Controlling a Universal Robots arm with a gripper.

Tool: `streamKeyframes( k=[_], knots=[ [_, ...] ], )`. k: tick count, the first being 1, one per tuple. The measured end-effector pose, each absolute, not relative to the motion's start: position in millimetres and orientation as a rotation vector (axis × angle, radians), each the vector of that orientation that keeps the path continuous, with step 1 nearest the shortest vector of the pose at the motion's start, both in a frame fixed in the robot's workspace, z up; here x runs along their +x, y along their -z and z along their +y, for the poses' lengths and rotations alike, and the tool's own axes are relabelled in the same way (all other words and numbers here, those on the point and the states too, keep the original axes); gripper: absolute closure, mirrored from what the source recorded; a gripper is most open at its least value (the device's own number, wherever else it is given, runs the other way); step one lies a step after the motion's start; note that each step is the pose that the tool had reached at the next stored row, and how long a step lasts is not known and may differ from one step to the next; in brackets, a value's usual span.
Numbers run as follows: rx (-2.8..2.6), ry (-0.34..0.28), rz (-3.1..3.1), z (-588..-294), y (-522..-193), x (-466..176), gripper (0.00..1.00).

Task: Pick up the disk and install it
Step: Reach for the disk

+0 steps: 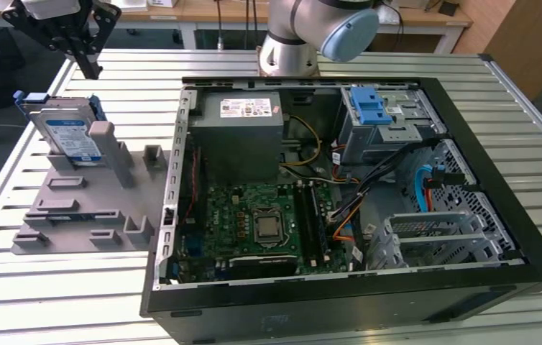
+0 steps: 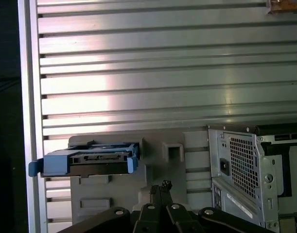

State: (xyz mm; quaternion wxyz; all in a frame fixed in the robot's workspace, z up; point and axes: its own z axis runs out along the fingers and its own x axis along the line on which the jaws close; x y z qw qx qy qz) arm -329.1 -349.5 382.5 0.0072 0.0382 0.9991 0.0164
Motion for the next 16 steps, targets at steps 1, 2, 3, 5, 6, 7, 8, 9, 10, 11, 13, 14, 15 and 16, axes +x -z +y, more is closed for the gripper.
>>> streamKeyframes(
  k=[1, 2, 3, 5, 6, 7, 8, 9, 10, 11, 13, 14, 15, 16],
  knots=[
    [0.120, -0.051, 3.124, -349.5, -382.4, -329.4, 0.89],
    [0.120, -0.052, 3.124, -349.4, -382.3, -330.1, 0.89],
    [0.120, -0.051, 3.124, -349.4, -382.2, -330.9, 0.89],
    [0.119, -0.051, 3.124, -349.3, -382.0, -332.8, 0.89],
    [0.120, -0.051, 3.125, -349.2, -381.8, -333.8, 0.89],
    [0.119, -0.050, 3.124, -349.1, -381.3, -334.8, 0.89],
    [0.119, -0.049, 3.124, -349.0, -380.8, -335.8, 0.89],
    [0.119, -0.048, 3.124, -348.9, -380.3, -336.8, 0.89],
    [0.119, -0.047, 3.124, -348.6, -380.0, -337.8, 0.89],
    [0.119, -0.047, 3.124, -348.3, -379.6, -338.6, 0.89],
    [0.119, -0.045, 3.124, -347.7, -378.8, -340.6, 0.89],
    [0.119, -0.044, 3.125, -347.4, -378.4, -341.9, 0.89],
    [0.119, -0.043, 3.125, -347.2, -377.9, -343.3, 0.89],
    [0.119, -0.042, 3.124, -346.9, -377.3, -344.8, 0.89]
  ],
)
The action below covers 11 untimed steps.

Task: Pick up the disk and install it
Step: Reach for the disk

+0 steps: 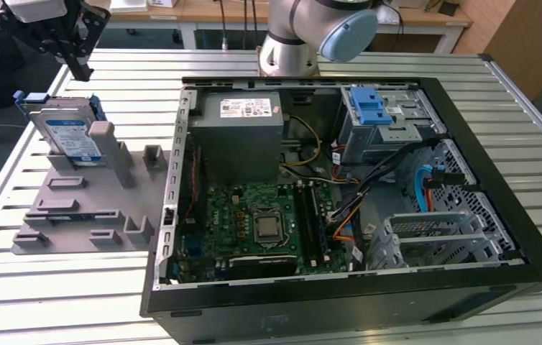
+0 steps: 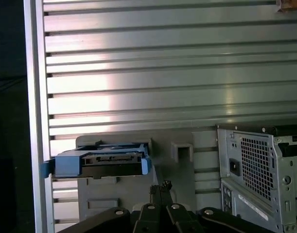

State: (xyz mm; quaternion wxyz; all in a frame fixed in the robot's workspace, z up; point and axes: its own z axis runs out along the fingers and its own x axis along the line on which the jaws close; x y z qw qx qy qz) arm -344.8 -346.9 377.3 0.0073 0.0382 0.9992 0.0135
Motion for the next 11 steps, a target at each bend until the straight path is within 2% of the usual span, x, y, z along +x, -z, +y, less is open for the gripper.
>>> streamKeyframes(
  k=[11],
  knots=[
    [0.153, -0.037, 3.123, -346.1, -372.4, -359.2, 0.89]
  ],
)
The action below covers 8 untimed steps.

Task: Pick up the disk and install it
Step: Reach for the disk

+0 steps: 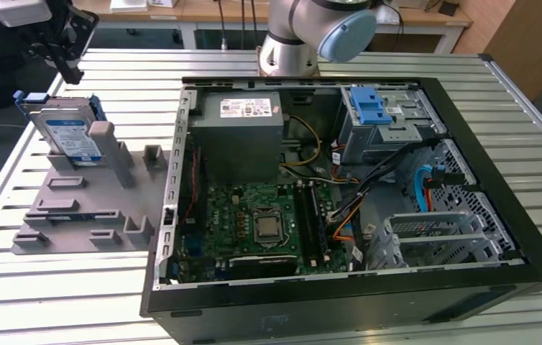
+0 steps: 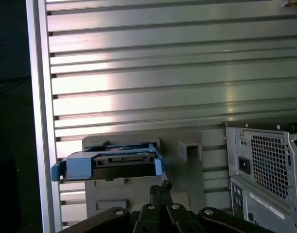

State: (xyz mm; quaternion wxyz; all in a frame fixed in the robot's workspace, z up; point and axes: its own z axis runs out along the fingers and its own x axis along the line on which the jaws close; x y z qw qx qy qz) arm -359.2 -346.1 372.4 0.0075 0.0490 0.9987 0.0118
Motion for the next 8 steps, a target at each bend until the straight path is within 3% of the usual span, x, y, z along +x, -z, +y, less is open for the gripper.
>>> streamKeyframes(
  k=[8],
  knots=[
    [0.180, -0.033, 3.123, -345.4, -368.6, -363.1, 0.89]
  ],
)
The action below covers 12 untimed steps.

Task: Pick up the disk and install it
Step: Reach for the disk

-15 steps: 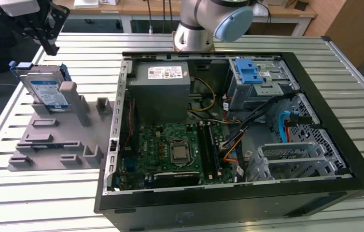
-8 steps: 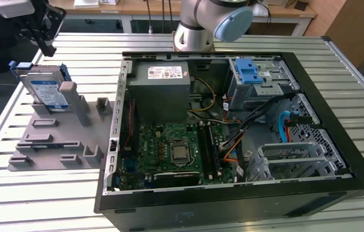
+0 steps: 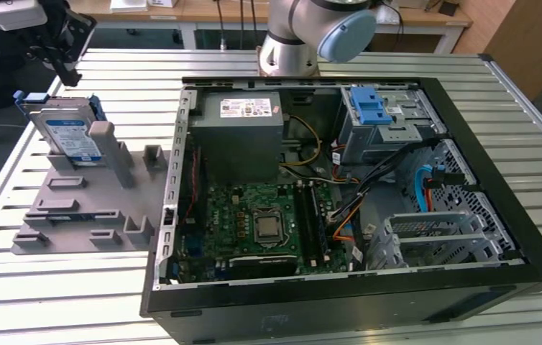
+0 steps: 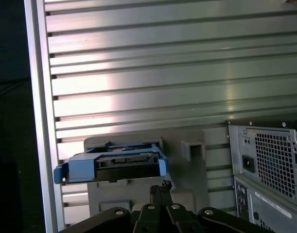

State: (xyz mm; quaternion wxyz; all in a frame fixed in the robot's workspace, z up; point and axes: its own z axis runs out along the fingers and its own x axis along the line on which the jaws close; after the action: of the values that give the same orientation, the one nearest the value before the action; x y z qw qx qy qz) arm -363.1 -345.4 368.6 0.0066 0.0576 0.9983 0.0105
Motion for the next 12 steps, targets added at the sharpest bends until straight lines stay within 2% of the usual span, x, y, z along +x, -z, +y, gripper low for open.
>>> streamKeyframes(
  k=[12],
  knots=[
    [0.181, -0.029, 3.123, -344.9, -364.4, -373.1, 0.89]
  ],
)
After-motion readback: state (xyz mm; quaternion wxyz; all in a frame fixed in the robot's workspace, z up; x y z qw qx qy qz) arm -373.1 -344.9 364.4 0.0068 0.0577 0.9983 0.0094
